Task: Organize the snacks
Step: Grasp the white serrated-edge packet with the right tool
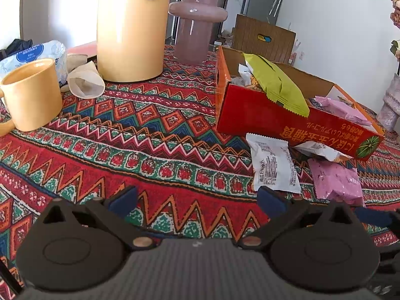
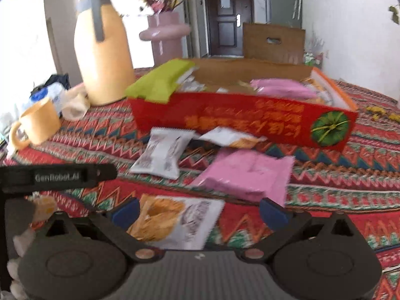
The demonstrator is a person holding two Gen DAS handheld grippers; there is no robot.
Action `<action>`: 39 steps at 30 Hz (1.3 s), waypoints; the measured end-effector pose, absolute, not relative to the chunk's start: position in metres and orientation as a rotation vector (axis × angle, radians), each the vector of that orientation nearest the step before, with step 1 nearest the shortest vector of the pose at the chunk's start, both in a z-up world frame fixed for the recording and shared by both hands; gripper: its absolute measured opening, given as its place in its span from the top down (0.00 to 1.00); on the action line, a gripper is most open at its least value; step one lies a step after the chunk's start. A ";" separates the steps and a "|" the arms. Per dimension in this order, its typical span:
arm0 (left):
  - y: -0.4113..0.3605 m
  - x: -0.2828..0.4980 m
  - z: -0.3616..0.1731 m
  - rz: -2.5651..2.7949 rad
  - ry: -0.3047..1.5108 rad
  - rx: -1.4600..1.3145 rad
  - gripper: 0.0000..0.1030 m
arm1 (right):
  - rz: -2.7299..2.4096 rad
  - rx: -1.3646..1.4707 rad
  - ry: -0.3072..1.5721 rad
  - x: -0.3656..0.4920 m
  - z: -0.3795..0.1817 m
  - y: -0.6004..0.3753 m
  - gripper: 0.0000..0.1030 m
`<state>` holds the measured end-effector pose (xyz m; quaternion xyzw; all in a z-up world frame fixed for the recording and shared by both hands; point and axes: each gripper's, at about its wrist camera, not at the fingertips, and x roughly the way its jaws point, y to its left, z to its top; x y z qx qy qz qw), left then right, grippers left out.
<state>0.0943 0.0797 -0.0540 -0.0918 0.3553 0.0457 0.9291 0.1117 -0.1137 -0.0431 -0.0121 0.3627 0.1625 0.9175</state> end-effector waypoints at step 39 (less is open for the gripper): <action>0.061 0.092 -0.030 0.093 0.688 -0.102 0.00 | 0.140 0.243 0.525 0.133 -0.041 -0.257 0.81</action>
